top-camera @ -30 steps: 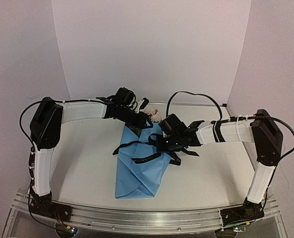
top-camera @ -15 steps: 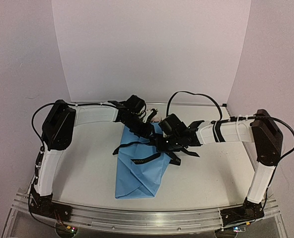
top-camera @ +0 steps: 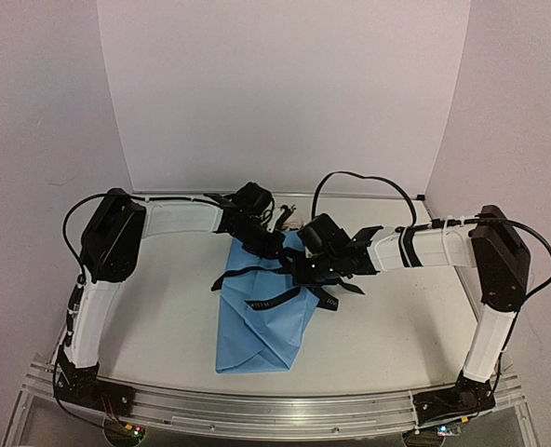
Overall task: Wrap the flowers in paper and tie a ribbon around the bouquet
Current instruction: Pick up the folded bouquet from the right side of the ribbon, then cross the ribbon over the folded bouquet.
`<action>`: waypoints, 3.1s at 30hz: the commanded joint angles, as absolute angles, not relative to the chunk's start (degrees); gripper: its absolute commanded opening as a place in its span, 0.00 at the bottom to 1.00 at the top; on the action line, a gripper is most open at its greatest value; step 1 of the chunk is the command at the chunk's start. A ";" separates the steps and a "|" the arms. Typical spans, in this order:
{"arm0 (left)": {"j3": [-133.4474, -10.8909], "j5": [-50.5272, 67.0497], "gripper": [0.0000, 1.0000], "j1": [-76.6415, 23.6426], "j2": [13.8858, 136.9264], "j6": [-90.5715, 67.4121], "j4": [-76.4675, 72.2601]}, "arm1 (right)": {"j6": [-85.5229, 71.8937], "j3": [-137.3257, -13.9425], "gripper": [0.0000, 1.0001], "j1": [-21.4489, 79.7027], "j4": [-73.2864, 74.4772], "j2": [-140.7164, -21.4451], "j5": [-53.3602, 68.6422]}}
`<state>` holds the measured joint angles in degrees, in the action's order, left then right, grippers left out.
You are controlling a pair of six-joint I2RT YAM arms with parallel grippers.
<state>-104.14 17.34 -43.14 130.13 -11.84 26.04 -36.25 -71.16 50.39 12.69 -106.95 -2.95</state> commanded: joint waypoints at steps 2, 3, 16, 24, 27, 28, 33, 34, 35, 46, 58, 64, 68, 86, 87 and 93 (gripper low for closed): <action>-91.29 13.28 0.00 -41.46 118.27 -20.02 12.59 | -36.47 -73.15 0.00 50.19 12.28 -105.65 -3.53; -89.53 13.02 0.00 -41.31 116.54 -20.87 11.18 | -36.33 -73.50 0.00 50.19 12.80 -105.18 -3.65; -75.25 11.54 0.00 -39.53 108.14 -28.52 3.57 | -27.66 -86.83 0.00 50.28 33.02 -100.52 -12.90; -69.41 15.53 0.00 -37.57 105.16 -33.76 -1.34 | -19.52 -91.34 0.00 50.88 35.32 -103.50 -22.05; -68.11 17.10 0.00 -36.80 103.95 -35.22 -3.13 | -15.88 -92.76 0.00 51.44 34.57 -106.36 -26.91; -67.78 17.31 0.00 -36.58 103.64 -35.61 -3.32 | -14.79 -92.93 0.00 51.70 33.81 -107.16 -28.07; -66.47 18.29 0.00 -35.72 102.51 -37.03 -3.91 | -11.88 -93.81 0.00 52.15 31.47 -110.36 -28.43; -66.26 18.46 0.00 -35.61 102.40 -37.18 -4.00 | -11.44 -93.11 0.00 52.27 30.45 -110.55 -27.54; -66.03 18.61 0.00 -35.52 102.30 -37.34 -4.15 | -10.81 -92.23 0.00 52.58 29.13 -110.68 -26.88; -62.43 21.92 0.00 -33.63 99.64 -42.27 -10.21 | -14.32 -89.25 0.00 52.92 25.12 -114.27 -18.99; -53.16 23.75 0.05 -33.31 99.12 -47.49 -18.18 | -20.63 -90.09 0.00 52.72 26.69 -118.67 -17.15; -53.16 23.69 0.31 -33.33 99.62 -45.73 -17.49 | -21.30 -88.59 0.00 52.70 24.15 -118.06 -16.77; -59.13 20.60 0.47 -33.29 100.76 -38.81 -8.38 | -21.11 -88.63 0.00 52.72 23.64 -118.14 -16.32; -92.78 27.75 0.55 -32.55 121.20 -6.16 30.90 | -22.84 -82.57 0.00 53.60 20.36 -115.65 -15.32; -93.39 27.94 0.56 -32.72 121.64 -5.84 31.13 | -22.88 -82.49 0.00 53.68 20.26 -115.68 -15.36; -96.99 27.42 0.58 -33.18 124.78 -5.34 32.71 | -23.03 -83.03 0.00 53.79 20.05 -116.18 -15.06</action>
<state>-92.36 26.59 -32.76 123.83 -7.93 30.32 -22.17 -82.59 53.40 21.47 -118.17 -15.07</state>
